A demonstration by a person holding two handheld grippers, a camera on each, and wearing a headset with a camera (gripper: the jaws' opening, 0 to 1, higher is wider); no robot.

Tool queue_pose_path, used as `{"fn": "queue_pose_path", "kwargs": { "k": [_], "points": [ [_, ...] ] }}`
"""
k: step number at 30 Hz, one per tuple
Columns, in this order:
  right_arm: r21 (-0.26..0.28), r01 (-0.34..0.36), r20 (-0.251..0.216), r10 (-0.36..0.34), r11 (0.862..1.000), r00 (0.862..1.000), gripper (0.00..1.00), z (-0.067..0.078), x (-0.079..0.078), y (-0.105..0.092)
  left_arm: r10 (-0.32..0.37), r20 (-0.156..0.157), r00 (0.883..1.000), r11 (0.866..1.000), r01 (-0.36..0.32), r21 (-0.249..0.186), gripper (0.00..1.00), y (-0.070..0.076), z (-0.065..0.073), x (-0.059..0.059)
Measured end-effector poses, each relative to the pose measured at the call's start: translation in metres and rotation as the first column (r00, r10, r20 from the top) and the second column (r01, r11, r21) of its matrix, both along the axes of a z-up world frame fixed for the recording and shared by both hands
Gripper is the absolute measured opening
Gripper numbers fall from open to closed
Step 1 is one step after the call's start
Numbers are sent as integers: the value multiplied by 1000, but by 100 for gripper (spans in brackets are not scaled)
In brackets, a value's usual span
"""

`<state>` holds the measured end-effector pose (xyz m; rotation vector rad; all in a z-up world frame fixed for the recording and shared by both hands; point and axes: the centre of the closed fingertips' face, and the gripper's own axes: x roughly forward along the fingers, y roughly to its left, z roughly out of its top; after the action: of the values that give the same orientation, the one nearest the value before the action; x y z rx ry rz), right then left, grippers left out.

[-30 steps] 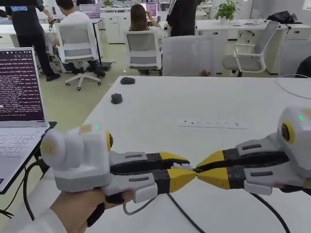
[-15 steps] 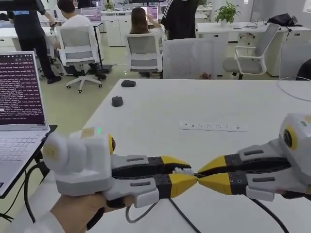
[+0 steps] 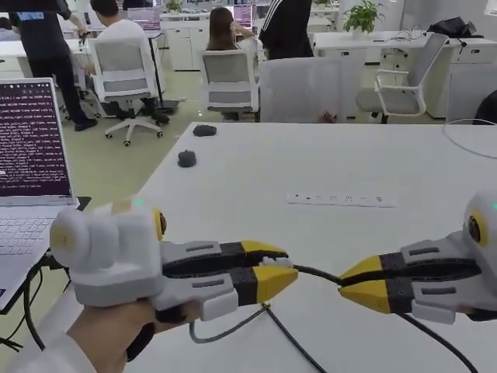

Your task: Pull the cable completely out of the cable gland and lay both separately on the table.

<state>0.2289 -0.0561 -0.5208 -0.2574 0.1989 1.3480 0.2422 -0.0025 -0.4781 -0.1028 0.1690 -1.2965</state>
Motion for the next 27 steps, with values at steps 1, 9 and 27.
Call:
{"fn": "queue_pose_path", "kwargs": {
  "k": [1, 9, 27],
  "points": [
    [-1, 11, -9, -11, 1000, 1000, 3, -3, 1, -4, 10, 0, 1000, 1000, -10, -2, 17, 3, 0, 2],
    [-36, 64, -44, -66, 997, 997, 3, -22, 6, -24, 36, -12, 999, 999, -36, -21, 17, 12, 4, 7],
    [-67, 99, -67, -103, 993, 992, 7, -23, 9, -31, 32, 3, 999, 999, -32, 18, 17, 6, -3, 4]
  ]
}}
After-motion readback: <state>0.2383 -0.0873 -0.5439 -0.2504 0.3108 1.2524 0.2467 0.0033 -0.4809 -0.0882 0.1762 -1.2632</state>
